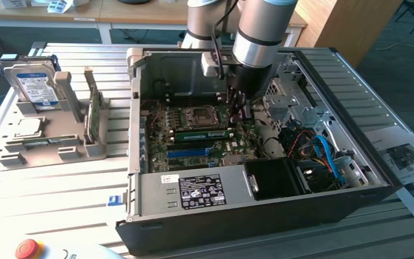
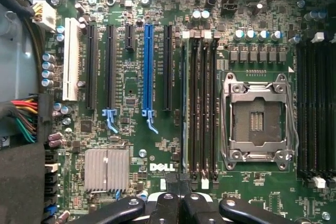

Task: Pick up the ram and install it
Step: 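Press down the ram until it locks into place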

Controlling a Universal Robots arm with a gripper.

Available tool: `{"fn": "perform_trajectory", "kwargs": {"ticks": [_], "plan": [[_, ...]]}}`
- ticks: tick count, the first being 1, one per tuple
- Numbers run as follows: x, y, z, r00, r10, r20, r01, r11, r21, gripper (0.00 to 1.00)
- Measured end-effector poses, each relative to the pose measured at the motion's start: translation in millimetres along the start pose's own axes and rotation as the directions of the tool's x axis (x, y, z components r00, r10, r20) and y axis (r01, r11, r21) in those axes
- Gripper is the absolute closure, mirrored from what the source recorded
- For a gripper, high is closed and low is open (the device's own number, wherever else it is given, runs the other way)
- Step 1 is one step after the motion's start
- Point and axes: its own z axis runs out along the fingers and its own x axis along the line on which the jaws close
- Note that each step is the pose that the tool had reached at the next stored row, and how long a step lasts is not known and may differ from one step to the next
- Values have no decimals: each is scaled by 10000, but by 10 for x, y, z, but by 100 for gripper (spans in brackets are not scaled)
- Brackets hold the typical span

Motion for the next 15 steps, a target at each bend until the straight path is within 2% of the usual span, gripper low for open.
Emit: {"fn": "perform_trajectory", "kwargs": {"ticks": [5,10,15], "plan": [[-83,-8,2,10000,3,0,-3,10000,1,90],[-90,-8,8,10000,4,1,-4,10000,1,90],[-91,-11,91,10000,3,0,-3,10000,1,90]]}}
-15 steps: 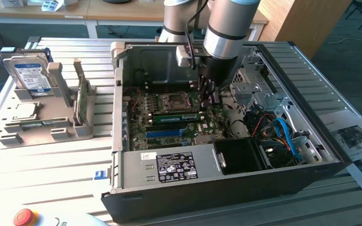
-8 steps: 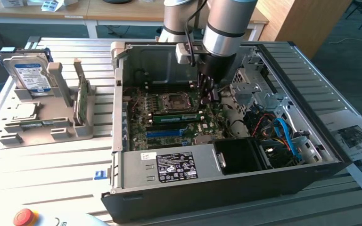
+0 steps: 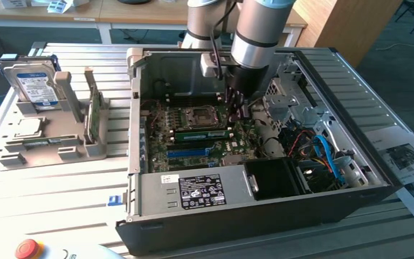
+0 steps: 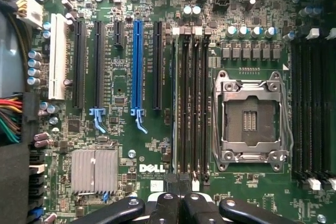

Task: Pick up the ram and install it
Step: 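Press down the ram until it locks into place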

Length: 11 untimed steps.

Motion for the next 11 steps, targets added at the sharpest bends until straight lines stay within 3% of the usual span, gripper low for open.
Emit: {"fn": "perform_trajectory", "kwargs": {"ticks": [8,11], "plan": [[-3,-5,130,10000,1,1,-1,10000,4,90],[-2,-5,136,10000,1,-1,-1,10000,3,90]]}}
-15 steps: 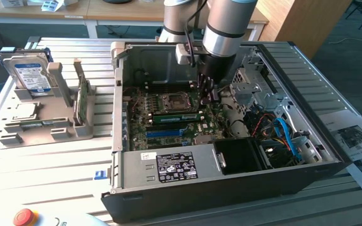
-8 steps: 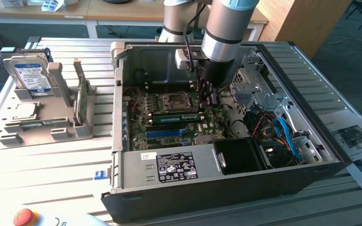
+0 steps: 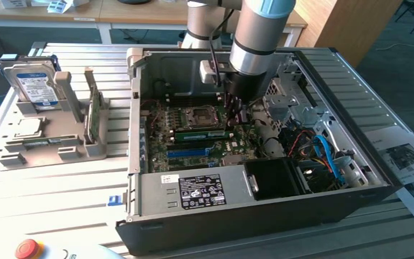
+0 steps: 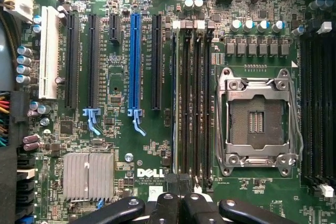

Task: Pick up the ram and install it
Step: 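Press down the ram until it locks into place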

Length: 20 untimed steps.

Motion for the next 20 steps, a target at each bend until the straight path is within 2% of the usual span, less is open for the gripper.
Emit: {"fn": "perform_trajectory", "kwargs": {"ticks": [20], "plan": [[-39,-1,12,10000,0,-1,0,10000,0,90]]}}
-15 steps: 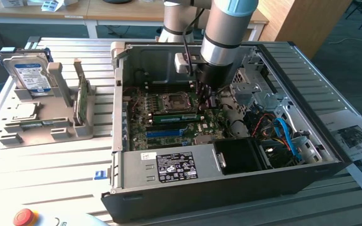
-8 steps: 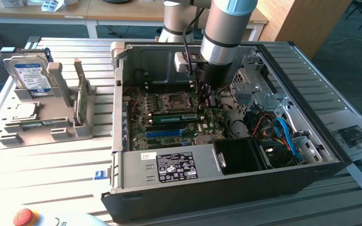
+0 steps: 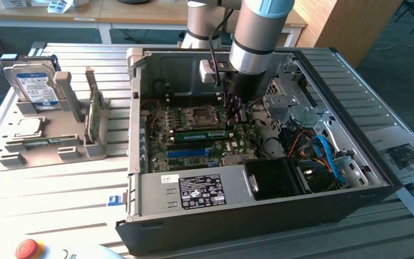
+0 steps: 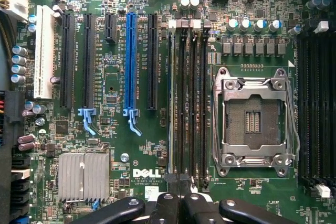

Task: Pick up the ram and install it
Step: 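Press down the ram until it locks into place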

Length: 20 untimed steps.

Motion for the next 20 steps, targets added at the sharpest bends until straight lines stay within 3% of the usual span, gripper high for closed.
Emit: {"fn": "perform_trajectory", "kwargs": {"ticks": [20], "plan": [[-3,-1,37,10000,1,-14,-1,10000,1,90]]}}
